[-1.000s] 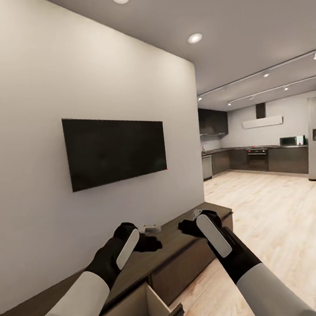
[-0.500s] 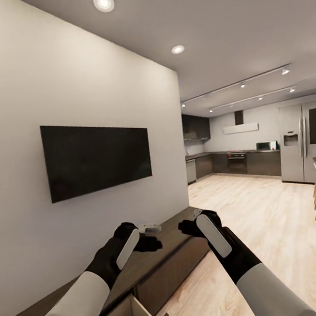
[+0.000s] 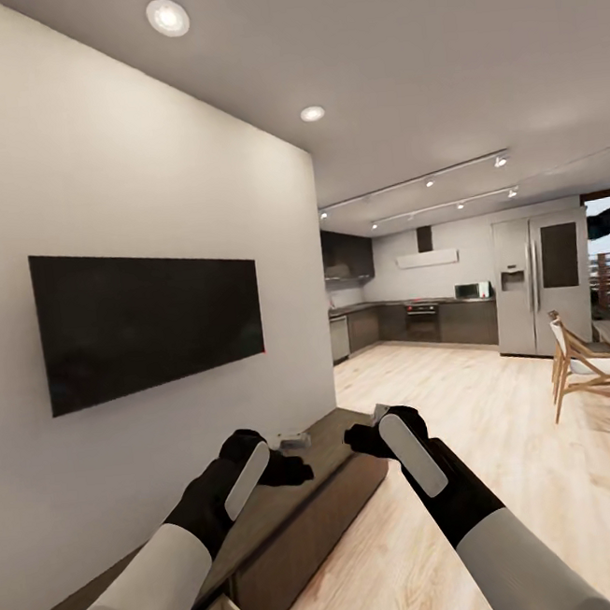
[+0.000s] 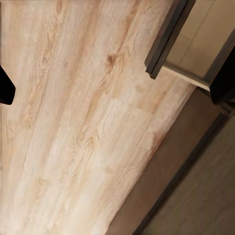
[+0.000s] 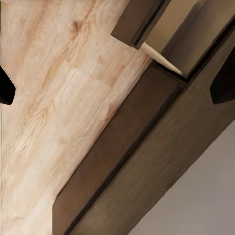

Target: Place each of the two pumpkins and all three candles from the living room inside a cabinet in the living room (use any cabinet), then make sure every cabinet is closed, and position the cauldron so it is next to a table in the living room.

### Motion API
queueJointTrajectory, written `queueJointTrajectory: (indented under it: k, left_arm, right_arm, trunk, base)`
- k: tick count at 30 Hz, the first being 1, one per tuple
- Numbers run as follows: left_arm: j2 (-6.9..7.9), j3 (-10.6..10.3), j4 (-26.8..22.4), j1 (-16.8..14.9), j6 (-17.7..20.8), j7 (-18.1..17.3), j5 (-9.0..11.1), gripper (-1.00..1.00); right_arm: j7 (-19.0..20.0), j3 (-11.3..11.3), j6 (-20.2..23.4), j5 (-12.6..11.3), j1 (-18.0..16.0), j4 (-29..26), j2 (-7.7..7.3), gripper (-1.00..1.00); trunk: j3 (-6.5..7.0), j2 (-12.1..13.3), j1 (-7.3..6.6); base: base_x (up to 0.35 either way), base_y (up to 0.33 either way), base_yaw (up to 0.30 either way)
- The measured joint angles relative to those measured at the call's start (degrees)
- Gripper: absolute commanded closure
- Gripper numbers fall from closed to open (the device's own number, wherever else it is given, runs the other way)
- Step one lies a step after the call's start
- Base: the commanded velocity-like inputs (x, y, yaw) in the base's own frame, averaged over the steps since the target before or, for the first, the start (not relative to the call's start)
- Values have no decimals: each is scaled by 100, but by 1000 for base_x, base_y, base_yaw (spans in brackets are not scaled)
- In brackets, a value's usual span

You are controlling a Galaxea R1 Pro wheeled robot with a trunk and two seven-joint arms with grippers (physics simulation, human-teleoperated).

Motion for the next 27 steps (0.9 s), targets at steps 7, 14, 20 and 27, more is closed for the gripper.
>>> queueJointTrajectory:
  k: [7,14,20,27]
  left_arm:
    - [0,-1,0,0,1,1,0,-100]
    - [0,-1,-6,0,1,-1,0,-100]
    - [0,-1,-11,0,1,1,-1,-100]
    - [0,-1,-12,0,1,2,-3,-100]
  right_arm:
    - [1,2,-3,0,0,0,3,-100]
    - [-3,4,-6,0,0,0,1,-100]
    - [-1,6,-6,0,0,0,2,-100]
    - [0,4,-4,0,0,0,0,-100]
  trunk:
    - [168,281,-154]
    - [335,562,-308]
    - [479,803,-440]
    - [647,1084,-593]
  base:
    - [0,0,-231]
    - [0,0,-231]
    - [0,0,-231]
    - [0,0,-231]
